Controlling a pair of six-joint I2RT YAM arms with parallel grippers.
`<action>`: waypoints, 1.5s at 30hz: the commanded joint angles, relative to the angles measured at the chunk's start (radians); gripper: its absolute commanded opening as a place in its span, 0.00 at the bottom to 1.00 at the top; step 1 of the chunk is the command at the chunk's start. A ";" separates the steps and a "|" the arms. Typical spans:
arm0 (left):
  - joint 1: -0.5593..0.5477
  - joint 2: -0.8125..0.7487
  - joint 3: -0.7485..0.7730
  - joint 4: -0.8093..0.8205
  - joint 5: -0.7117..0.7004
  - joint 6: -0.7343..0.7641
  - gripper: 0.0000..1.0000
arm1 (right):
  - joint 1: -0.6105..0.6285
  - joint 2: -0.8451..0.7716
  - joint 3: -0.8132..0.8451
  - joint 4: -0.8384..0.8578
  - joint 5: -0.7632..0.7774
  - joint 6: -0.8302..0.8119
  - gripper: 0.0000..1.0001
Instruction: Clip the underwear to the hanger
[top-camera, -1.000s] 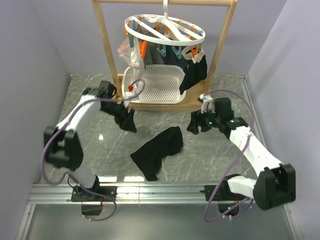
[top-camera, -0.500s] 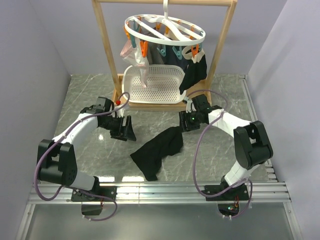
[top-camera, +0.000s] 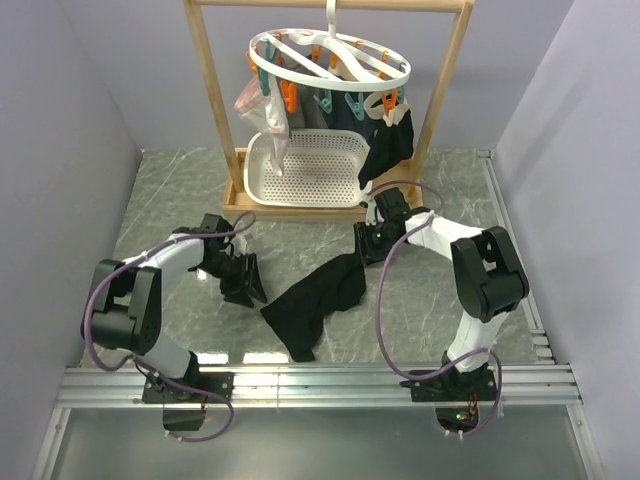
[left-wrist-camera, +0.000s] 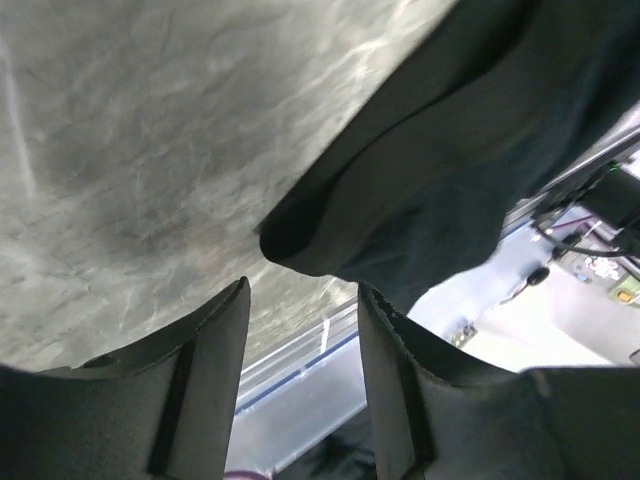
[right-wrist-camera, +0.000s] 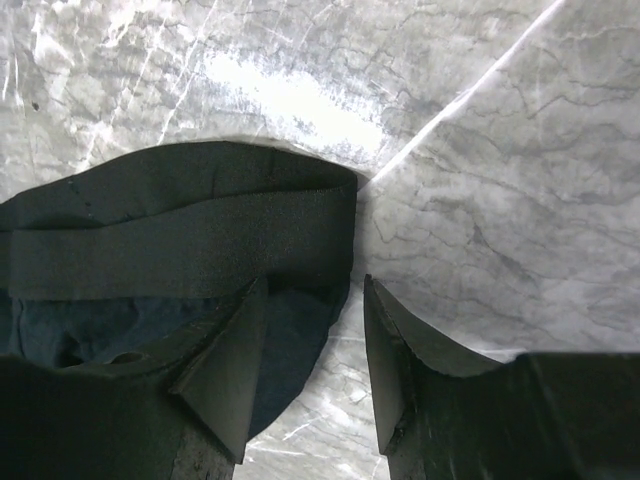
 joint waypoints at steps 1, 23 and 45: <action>-0.043 0.042 -0.010 0.011 0.001 -0.027 0.52 | 0.006 0.019 0.047 0.008 -0.026 0.014 0.50; -0.055 0.122 0.357 -0.032 -0.120 0.076 0.00 | -0.089 -0.253 0.016 0.060 -0.128 -0.014 0.00; -0.095 -0.553 0.423 -0.210 -0.119 0.539 0.00 | -0.165 -1.021 -0.142 -0.182 -0.237 -0.270 0.00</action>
